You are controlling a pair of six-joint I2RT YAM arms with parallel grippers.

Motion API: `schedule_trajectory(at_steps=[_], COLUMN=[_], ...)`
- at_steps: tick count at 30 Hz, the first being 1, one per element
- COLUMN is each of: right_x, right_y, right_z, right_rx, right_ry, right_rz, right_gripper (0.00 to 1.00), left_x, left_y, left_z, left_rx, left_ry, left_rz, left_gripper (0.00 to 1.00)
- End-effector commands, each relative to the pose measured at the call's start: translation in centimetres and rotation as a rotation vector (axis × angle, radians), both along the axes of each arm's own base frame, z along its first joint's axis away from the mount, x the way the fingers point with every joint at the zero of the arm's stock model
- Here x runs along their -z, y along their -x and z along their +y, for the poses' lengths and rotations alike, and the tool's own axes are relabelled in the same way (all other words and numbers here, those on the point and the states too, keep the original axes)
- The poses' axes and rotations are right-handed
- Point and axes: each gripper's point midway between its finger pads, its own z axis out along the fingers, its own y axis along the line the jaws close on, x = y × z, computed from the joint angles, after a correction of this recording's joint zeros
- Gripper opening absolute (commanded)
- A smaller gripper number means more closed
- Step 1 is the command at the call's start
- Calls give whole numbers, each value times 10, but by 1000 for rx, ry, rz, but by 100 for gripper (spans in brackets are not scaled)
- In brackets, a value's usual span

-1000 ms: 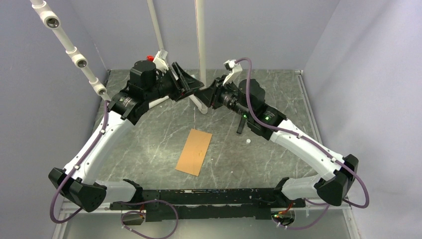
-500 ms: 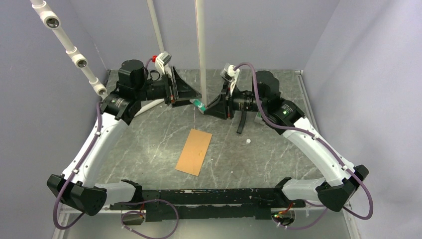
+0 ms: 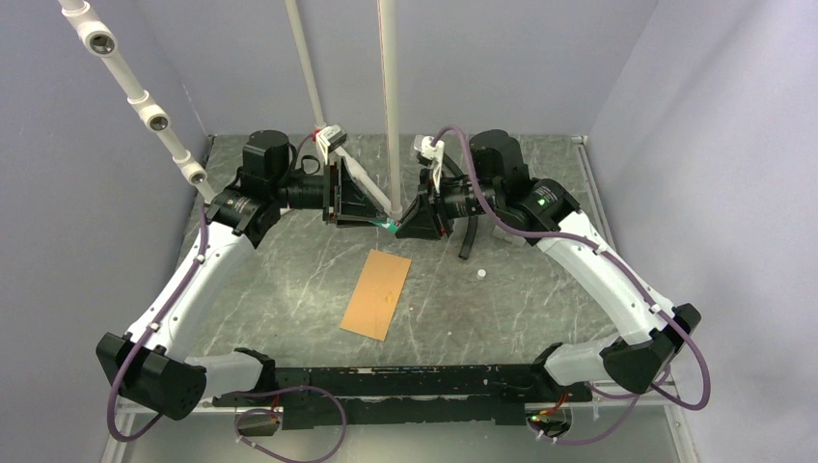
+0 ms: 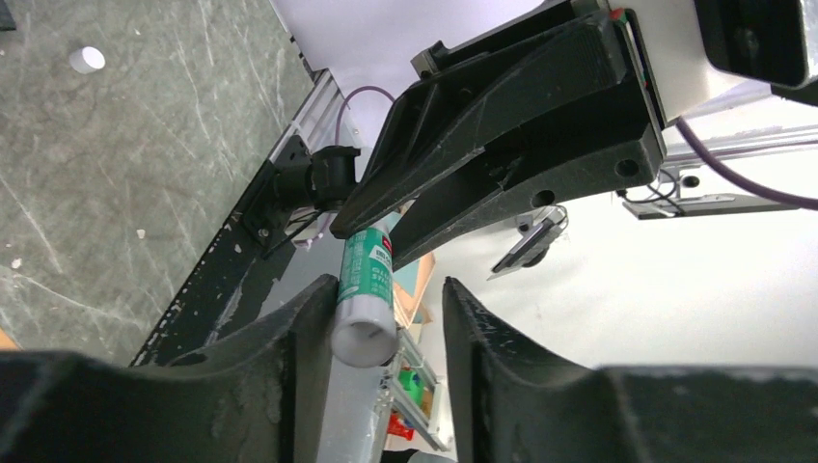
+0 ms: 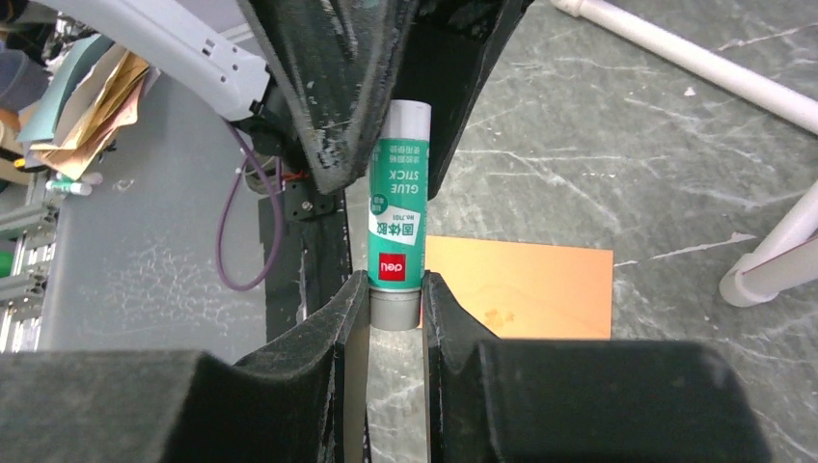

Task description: Place the letter into the envelope and seal it

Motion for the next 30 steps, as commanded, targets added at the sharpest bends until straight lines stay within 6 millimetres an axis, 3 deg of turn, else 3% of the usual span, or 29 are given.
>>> schedule_trajectory(at_steps=[1, 3, 9, 11, 19, 27, 30], right_x=[-12, -10, -13, -12, -10, -7, -7], right_y=[6, 6, 8, 9, 10, 13, 13], right_z=[-1, 0, 0, 1, 3, 3, 3], right_rx=[-56, -64, -93, -103, -124, -154, -152], right_ry=[-9, -9, -10, -5, -5, 6, 10], right_rz=[-51, -46, -57, -56, -46, -29, -27], right_gripper=[0, 0, 0, 0, 0, 0, 0], left_x=[-12, -9, -7, -6, 12, 16, 19], left_y=[16, 18, 19, 18, 14, 10, 11], left_z=[3, 4, 5, 4, 1, -4, -6], left_rx=[78, 96, 92, 93, 86, 91, 101], left_ry=[37, 34, 18, 14, -57, -68, -66], left_rz=[-85, -81, -82, -77, -25, -9, 0], left_gripper=[41, 36, 53, 54, 45, 36, 24])
